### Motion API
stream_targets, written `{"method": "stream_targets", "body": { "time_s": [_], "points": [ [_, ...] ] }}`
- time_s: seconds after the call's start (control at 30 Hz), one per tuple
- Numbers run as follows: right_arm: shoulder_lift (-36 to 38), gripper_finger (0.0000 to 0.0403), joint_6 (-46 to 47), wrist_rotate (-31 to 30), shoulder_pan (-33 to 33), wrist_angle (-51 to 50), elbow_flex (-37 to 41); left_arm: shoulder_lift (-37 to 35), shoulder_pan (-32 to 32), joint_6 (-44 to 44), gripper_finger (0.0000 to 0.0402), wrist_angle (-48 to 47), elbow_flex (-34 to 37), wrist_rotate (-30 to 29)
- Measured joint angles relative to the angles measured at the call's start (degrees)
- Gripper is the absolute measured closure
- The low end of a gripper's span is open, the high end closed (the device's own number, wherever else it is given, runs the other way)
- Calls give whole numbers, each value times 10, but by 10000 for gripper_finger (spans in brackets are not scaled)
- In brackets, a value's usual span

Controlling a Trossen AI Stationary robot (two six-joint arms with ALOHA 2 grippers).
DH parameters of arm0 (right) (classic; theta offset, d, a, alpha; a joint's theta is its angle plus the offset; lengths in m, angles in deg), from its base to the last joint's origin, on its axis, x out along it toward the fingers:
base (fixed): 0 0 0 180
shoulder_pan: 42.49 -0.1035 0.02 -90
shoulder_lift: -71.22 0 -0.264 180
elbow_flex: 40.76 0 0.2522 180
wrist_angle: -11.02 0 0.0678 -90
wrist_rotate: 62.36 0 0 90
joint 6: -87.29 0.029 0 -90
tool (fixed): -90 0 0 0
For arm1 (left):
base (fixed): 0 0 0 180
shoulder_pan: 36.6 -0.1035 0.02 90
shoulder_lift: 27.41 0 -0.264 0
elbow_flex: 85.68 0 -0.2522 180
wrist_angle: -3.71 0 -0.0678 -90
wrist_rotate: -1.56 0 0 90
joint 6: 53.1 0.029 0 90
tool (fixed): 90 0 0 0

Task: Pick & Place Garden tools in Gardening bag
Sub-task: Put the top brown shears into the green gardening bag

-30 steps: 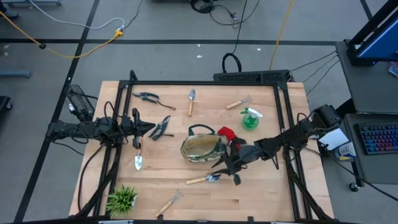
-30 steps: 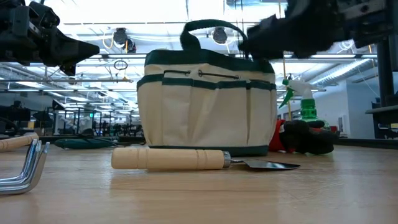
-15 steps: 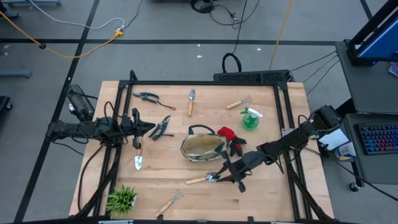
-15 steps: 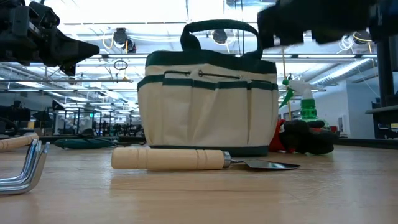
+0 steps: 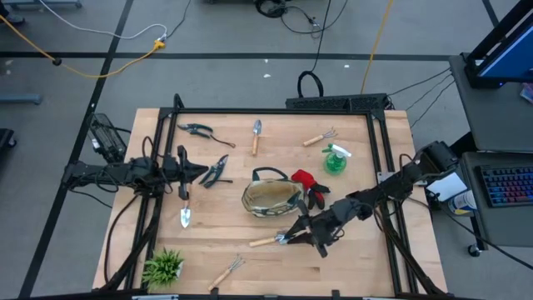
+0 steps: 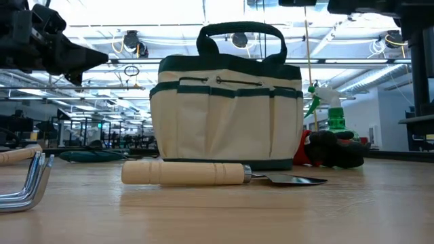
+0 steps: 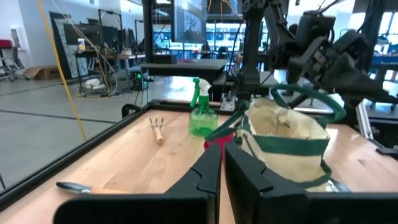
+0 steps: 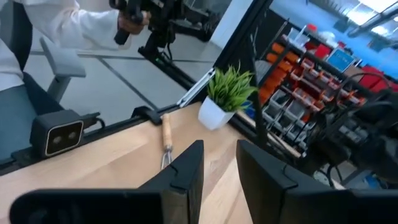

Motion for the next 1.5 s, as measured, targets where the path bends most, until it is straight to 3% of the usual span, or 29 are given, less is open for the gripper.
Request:
{"method": "stream_targets", "body": {
  "time_s": [0.27,0.43,0.57,0.77,1.17,1.5],
  "points": [
    [52,315,-62,-54,-1,3,0,0,0,0,376,-10,0,0],
    [69,315,-82,-146,14,1,0,0,0,3,376,-10,0,0],
    [69,315,-29,-208,53,-43,0,0,0,3,376,-10,0,0],
    [68,315,38,-195,93,-123,0,0,0,2,376,-10,0,0],
    [68,315,53,-40,102,-180,0,0,0,2,376,-10,0,0],
    [68,315,136,-17,102,-245,0,0,0,2,376,-10,0,0]
  ]
}}
